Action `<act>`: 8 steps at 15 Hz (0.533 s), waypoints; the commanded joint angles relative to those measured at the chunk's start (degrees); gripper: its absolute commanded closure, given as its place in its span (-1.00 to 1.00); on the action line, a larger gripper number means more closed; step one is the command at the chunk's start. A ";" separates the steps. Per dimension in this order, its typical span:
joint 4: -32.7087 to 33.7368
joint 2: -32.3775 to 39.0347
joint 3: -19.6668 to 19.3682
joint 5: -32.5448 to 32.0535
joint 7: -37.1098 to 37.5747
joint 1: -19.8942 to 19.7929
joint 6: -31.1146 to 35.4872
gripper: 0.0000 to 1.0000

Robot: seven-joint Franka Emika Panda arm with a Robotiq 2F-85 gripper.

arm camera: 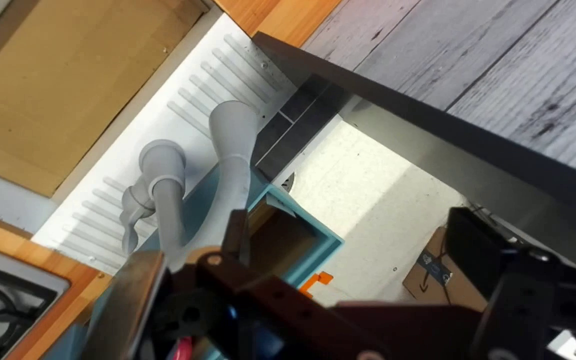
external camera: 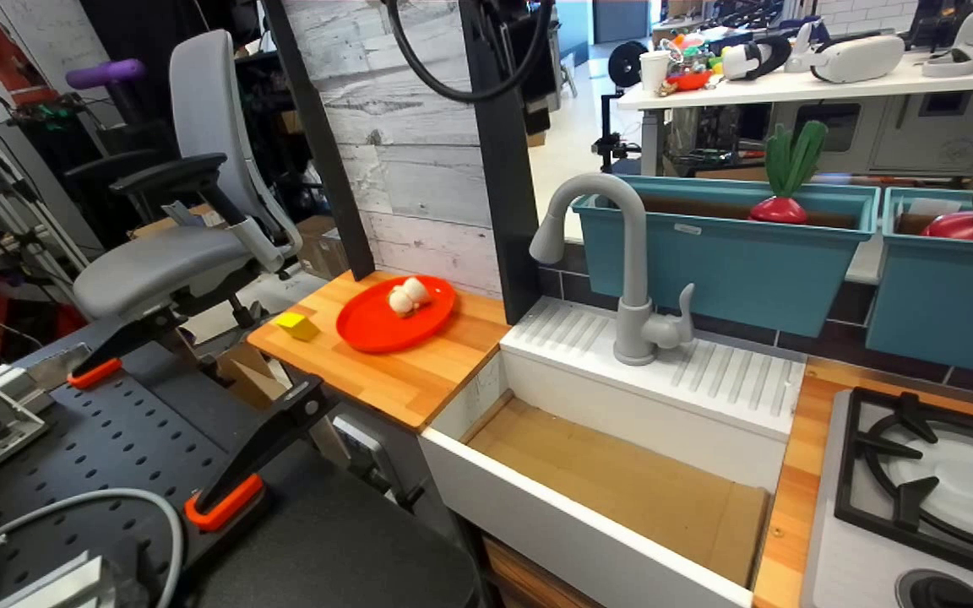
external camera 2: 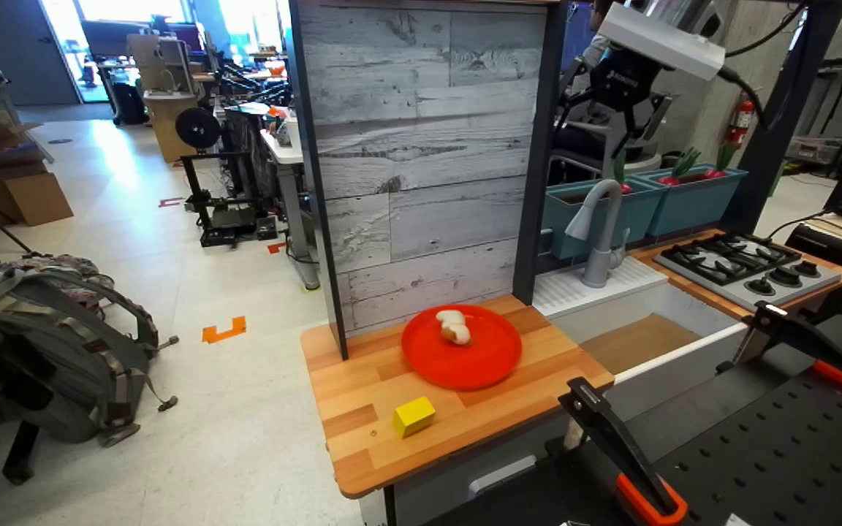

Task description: Move the tap nozzle to the left

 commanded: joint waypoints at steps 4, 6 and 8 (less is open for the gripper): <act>-20.52 -16.90 0.79 -7.13 -9.40 4.05 4.99 -1.00; -24.38 -19.85 1.39 -8.98 -10.44 6.01 6.57 -1.00; -26.94 -21.98 2.11 -10.12 -10.17 8.07 7.16 -1.00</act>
